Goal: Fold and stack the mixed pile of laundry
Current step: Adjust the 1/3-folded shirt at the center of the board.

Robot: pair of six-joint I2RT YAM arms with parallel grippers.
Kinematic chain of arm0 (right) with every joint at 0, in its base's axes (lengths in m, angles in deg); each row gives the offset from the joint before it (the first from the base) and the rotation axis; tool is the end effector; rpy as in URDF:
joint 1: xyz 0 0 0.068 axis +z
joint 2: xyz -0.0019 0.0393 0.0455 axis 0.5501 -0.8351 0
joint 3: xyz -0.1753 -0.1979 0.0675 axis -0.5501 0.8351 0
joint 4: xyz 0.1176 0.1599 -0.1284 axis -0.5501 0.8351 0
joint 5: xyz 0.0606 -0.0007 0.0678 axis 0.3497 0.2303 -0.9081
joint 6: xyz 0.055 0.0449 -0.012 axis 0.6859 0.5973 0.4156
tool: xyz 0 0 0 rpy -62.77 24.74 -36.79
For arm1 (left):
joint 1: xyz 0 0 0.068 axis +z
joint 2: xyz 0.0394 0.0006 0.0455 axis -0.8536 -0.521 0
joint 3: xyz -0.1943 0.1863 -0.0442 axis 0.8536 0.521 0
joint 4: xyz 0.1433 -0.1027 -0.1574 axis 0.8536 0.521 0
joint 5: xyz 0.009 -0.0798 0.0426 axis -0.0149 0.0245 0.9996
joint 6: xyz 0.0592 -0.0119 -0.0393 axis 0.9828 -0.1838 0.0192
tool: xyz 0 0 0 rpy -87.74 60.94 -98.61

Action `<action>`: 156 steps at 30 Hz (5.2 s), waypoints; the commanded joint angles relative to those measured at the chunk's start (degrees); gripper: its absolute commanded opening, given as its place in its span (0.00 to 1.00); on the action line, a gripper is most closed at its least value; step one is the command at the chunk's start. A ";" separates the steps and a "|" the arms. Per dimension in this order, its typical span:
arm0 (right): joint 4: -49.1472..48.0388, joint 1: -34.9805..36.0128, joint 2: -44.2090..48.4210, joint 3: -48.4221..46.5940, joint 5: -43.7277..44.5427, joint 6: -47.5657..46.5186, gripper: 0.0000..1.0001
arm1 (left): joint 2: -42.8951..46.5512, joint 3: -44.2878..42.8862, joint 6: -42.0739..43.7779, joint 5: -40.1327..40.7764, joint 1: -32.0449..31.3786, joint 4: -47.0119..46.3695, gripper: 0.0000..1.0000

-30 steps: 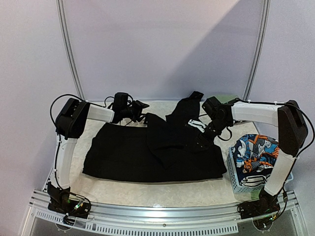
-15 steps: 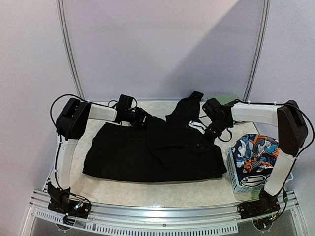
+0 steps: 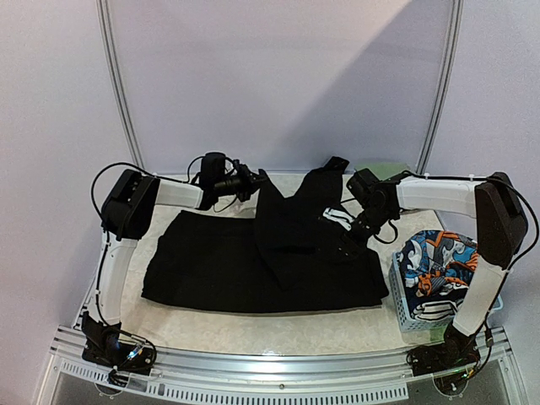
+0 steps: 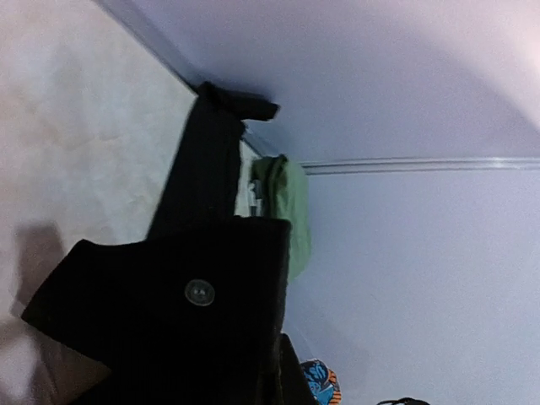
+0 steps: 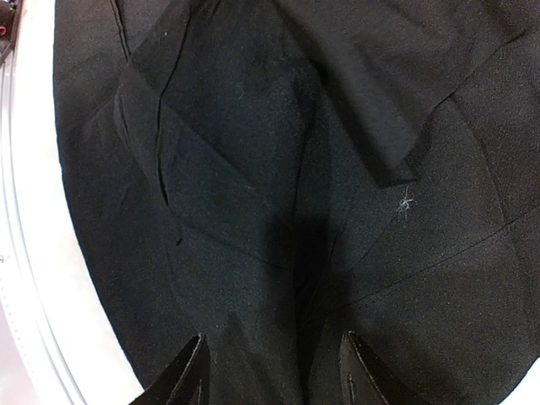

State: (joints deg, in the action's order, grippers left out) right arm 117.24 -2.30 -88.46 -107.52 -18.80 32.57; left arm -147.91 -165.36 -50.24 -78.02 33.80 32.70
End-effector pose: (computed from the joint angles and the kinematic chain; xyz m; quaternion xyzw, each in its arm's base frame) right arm 0.2736 0.1951 0.1876 -0.4951 0.8285 0.2258 0.1322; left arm 0.4788 -0.2540 0.1582 -0.1971 0.7504 -0.5939 0.2132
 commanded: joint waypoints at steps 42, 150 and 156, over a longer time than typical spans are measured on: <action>15.22 -4.75 -22.49 -49.77 -12.28 -27.48 0.86 | 23.50 8.69 77.17 -26.90 -9.42 32.91 0.08; 4.94 -25.80 8.69 -7.97 -6.29 4.51 0.75 | -9.90 -42.72 73.34 56.98 -34.09 95.42 0.26; 4.93 -25.80 8.69 -7.50 -6.76 4.53 0.74 | -3.42 -41.07 75.58 58.84 -32.60 93.08 0.00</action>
State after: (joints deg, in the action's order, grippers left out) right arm 121.85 -28.18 -80.83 -116.06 -24.37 37.49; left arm -158.27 -207.92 23.87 -21.83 -0.47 128.06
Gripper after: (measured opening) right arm 0.740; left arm 0.013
